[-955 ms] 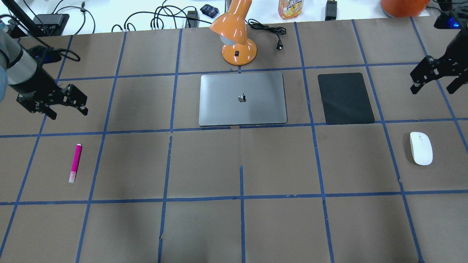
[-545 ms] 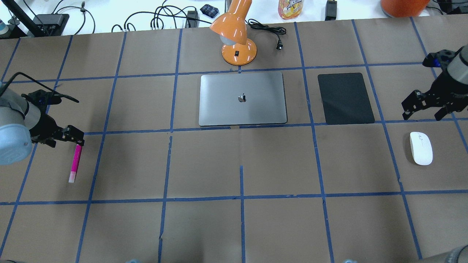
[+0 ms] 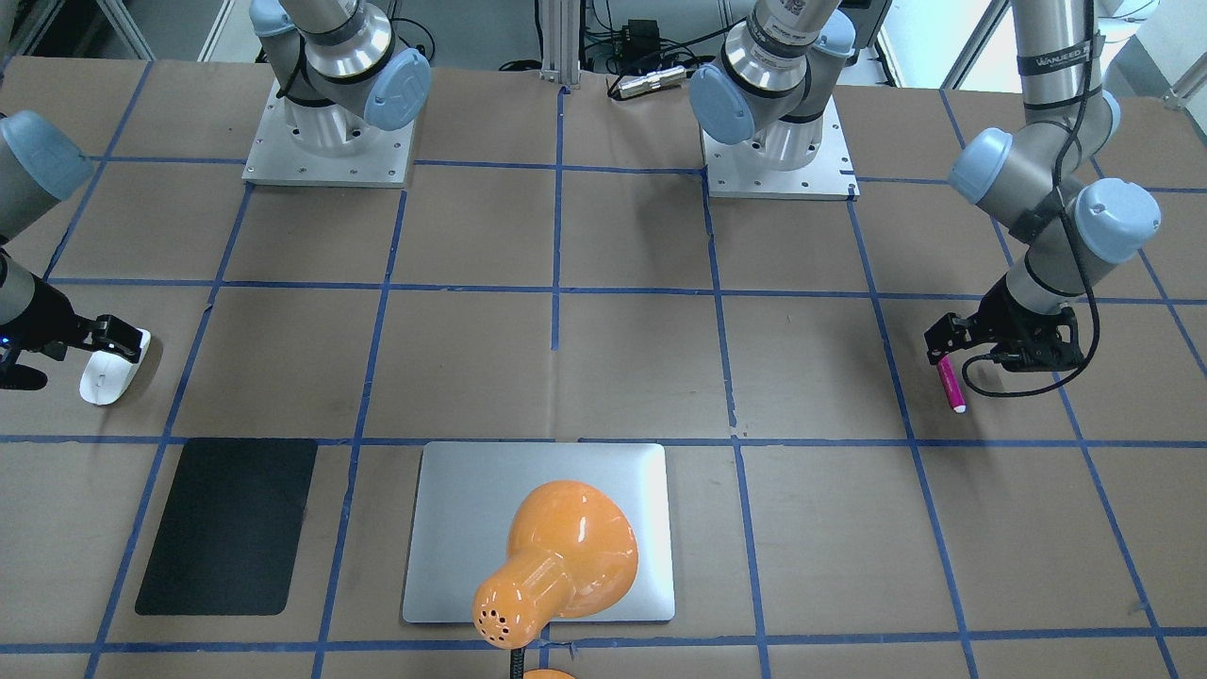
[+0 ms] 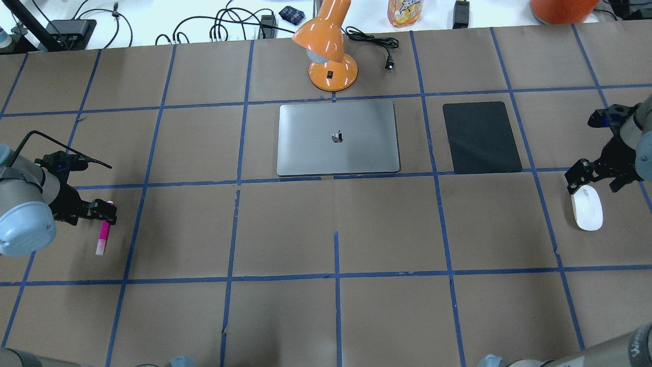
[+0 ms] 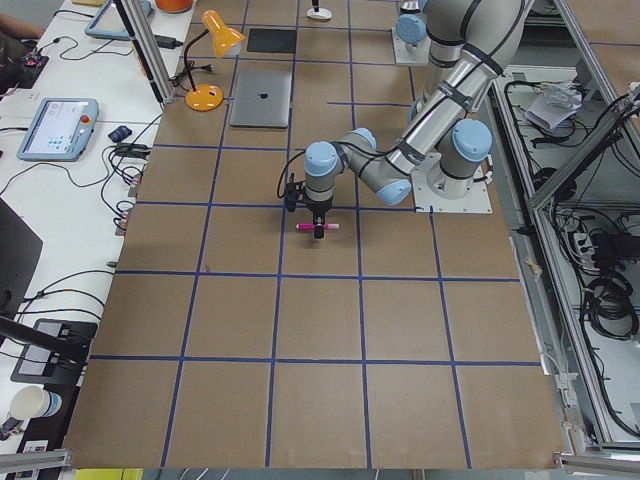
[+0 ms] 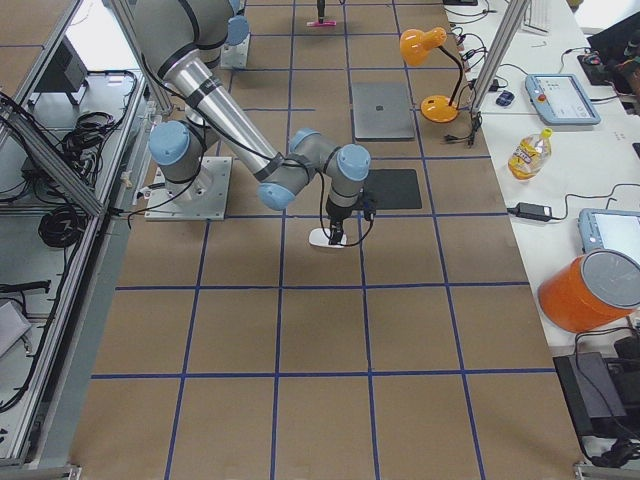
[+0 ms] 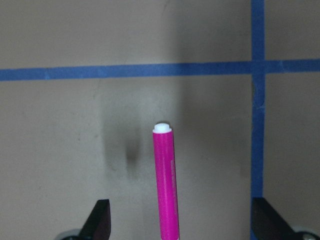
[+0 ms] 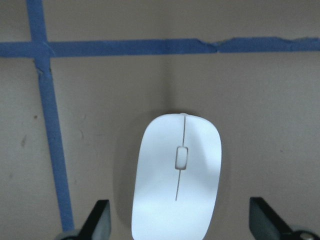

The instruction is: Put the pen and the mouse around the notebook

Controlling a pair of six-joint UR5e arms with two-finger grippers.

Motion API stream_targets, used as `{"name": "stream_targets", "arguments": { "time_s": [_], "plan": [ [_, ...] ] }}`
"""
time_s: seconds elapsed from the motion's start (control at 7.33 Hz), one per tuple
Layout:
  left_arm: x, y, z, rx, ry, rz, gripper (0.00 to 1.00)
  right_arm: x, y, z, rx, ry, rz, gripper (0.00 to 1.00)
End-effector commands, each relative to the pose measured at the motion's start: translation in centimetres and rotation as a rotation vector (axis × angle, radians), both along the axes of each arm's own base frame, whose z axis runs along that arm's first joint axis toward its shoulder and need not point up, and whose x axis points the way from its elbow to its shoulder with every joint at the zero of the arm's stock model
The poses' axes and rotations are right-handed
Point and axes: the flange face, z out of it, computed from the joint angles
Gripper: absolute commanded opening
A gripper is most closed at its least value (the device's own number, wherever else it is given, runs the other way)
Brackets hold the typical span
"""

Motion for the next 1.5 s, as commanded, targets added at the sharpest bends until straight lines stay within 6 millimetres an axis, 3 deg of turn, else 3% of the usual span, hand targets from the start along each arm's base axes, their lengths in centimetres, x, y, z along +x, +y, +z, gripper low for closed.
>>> {"name": "stream_targets", "arguments": {
  "time_s": [0.0, 0.41, 0.68, 0.82, 0.95, 1.09, 1.23, 1.36],
  "plan": [
    [0.4, -0.1, -0.6, 0.006, 0.006, 0.008, 0.75, -0.5, 0.8, -2.2, 0.014, -0.012, -0.01, 0.96],
    [0.3, 0.0, -1.0, 0.01, 0.012, 0.028, 0.63, -0.5, 0.8, -2.7, 0.017, -0.016, -0.012, 0.87],
    [0.2, 0.0, -1.1, 0.011, 0.015, 0.037, 0.56, -0.3, 0.7, -2.0, 0.007, -0.008, -0.009, 0.4],
    [0.2, 0.0, -1.1, 0.011, 0.016, 0.035, 0.37, 0.0, 0.4, -1.7, -0.006, -0.017, -0.005, 0.26],
    [0.0, 0.1, -1.0, 0.013, 0.02, 0.037, 0.19, 0.3, 0.2, -1.0, -0.026, -0.024, -0.002, 0.26],
    [0.0, 0.2, -0.8, 0.015, 0.018, 0.035, 0.08, 0.6, -1.3, 0.6, -0.058, -0.017, 0.016, 0.25],
    [0.1, 0.2, -0.4, 0.015, 0.008, 0.035, 0.0, 2.8, -4.3, 3.2, -0.058, -0.027, 0.064, 0.25],
    [-0.2, 0.1, 0.3, 0.012, 0.0, 0.031, 0.0, 4.4, -7.4, 6.1, -0.066, -0.042, 0.089, 0.25]
  ]
}}
